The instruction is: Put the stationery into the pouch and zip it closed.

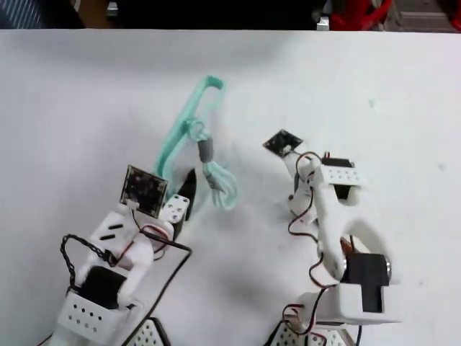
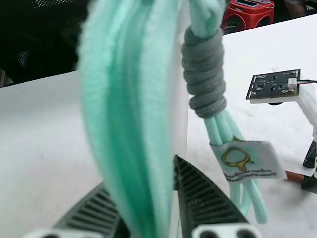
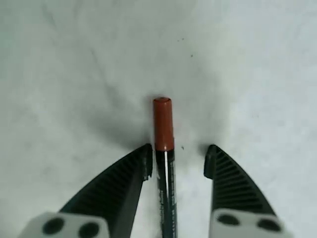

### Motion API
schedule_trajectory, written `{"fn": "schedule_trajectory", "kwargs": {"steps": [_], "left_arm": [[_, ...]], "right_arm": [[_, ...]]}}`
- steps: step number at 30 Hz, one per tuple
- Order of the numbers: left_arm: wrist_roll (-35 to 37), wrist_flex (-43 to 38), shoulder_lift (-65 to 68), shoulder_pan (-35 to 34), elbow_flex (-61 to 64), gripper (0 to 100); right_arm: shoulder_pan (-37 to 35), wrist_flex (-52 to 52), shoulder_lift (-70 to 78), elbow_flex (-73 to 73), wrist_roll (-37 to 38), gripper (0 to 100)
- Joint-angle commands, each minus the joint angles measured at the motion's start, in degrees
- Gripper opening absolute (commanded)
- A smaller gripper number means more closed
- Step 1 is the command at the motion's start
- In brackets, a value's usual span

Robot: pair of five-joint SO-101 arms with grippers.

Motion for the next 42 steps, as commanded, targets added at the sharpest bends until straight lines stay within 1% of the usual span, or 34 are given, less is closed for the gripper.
{"fn": "schedule_trajectory", "kwargs": {"steps": [1,3,5,7,9,11,13,16,18,20,22,25,30,31,34,36,42], "left_arm": [[-0.4,-1.4,-0.7,-0.7,-0.3,11],[-0.4,-1.4,-0.7,-0.7,-0.3,11],[-0.4,-1.4,-0.7,-0.7,-0.3,11],[-0.4,-1.4,-0.7,-0.7,-0.3,11],[-0.4,-1.4,-0.7,-0.7,-0.3,11],[-0.4,-1.4,-0.7,-0.7,-0.3,11],[-0.4,-1.4,-0.7,-0.7,-0.3,11],[-0.4,-1.4,-0.7,0.2,-0.3,13],[-0.3,-1.5,-0.7,1.2,0.9,17],[-0.4,-1.7,-0.7,1.5,1.2,17],[-0.4,-1.8,-0.7,1.4,1.1,17],[-0.4,-1.8,-0.7,1.1,1.1,17],[-0.4,-1.8,-0.7,1.0,1.1,17],[-0.4,-1.8,-0.7,1.0,1.1,17],[-0.4,-1.8,-0.7,1.0,1.1,17],[-0.4,-1.8,-0.7,1.0,1.1,17],[-0.4,-1.8,-0.7,1.0,1.1,17]], "right_arm": [[-0.4,0.5,1.1,-2.5,0.5,8.7],[-0.6,0.3,1.5,-2.9,0.5,1.2],[-0.1,0.3,1.2,-4.0,0.5,2.6],[1.4,1.5,0.1,-7.7,0.2,1.5],[2.8,5.8,-3.7,-14.3,-0.2,1.8],[2.9,11.2,-9.4,-22.9,-3.7,1.8],[1.9,14.9,-15.7,-32.3,-9.6,1.7],[-3.0,16.0,-24.2,-46.6,-21.6,1.7],[-8.7,15.8,-29.1,-54.8,-29.0,1.7],[-16.0,15.2,-32.5,-61.2,-32.0,1.7],[-23.6,12.5,-34.0,-64.6,-32.1,1.7],[-31.4,7.5,-34.3,-65.6,-32.4,1.7],[-36.7,4.1,-34.2,-65.5,-32.5,1.7],[-37.2,3.3,-34.2,-65.1,-33.5,1.7],[-37.0,-0.3,-34.2,-61.0,-39.8,1.7],[-35.7,-2.4,-34.3,-56.4,-42.3,1.7],[-32.6,-3.8,-34.8,-44.2,-45.1,1.7]]}}
